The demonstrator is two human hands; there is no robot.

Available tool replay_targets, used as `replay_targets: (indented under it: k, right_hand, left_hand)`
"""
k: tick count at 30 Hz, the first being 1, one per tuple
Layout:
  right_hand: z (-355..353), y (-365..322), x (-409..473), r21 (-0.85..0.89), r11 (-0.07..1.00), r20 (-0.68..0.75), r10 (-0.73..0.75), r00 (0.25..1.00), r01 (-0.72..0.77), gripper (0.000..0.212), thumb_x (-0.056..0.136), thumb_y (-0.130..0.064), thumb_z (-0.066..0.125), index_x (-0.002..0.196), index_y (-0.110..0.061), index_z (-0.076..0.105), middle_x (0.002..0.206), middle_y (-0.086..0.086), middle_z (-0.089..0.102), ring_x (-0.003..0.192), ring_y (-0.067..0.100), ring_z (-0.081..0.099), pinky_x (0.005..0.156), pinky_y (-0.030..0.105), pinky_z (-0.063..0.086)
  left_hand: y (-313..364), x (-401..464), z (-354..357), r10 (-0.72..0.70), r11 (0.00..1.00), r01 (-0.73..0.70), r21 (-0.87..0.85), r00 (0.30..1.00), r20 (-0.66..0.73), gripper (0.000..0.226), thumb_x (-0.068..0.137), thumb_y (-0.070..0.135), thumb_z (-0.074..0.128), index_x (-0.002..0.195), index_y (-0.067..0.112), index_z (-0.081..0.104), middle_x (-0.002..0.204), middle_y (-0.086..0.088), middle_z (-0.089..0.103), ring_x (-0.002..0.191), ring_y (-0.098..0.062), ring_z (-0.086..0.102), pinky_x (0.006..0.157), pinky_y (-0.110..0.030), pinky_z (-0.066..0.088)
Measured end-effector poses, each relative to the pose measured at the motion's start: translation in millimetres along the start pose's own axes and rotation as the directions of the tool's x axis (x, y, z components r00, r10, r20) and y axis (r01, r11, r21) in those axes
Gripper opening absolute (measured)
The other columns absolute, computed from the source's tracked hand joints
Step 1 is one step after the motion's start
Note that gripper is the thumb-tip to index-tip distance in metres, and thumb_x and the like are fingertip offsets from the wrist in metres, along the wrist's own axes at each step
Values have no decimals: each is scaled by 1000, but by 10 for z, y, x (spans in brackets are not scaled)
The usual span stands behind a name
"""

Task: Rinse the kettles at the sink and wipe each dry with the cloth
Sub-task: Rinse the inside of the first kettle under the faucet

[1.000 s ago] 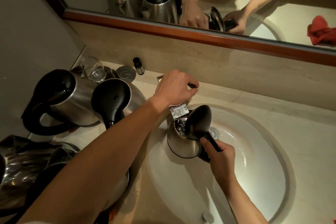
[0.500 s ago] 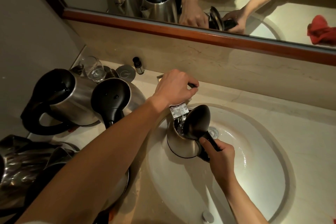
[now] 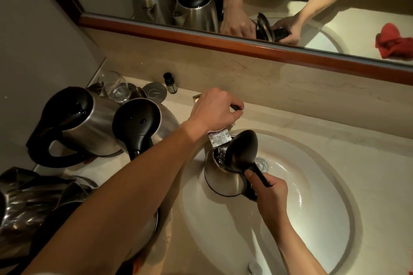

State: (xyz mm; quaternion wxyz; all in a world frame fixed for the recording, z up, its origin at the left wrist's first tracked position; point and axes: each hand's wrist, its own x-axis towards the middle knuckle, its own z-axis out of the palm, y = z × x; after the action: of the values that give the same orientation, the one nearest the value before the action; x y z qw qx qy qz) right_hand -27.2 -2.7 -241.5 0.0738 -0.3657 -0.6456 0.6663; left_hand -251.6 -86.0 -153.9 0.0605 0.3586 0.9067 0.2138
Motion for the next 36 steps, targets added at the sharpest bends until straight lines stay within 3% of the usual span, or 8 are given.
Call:
replay_targets:
  k: [19,36]
  right_hand:
    - [-5,3,14,-18,1000,0,1,1000,-1,49,61,-54,75,48,-17,45,51,0,33,55,19,28,59,39,32]
    - [-18,-7,2,-11,1000,3,18,1000,-18,51,60,-54,74,50,-16,41,52,-2,31,55,17,26,61,38,31]
  left_hand:
    - [-30,20,19,11,999,-12,35,1000,4,23,90,37,59,104,34,77,101,13,76,96,-17,67,75,-29,46]
    - [-13,10,7,-3,1000,3,14,1000,16,23,88,37,60,102,33,78,98,11,76,94,-19,68,78,-36,53]
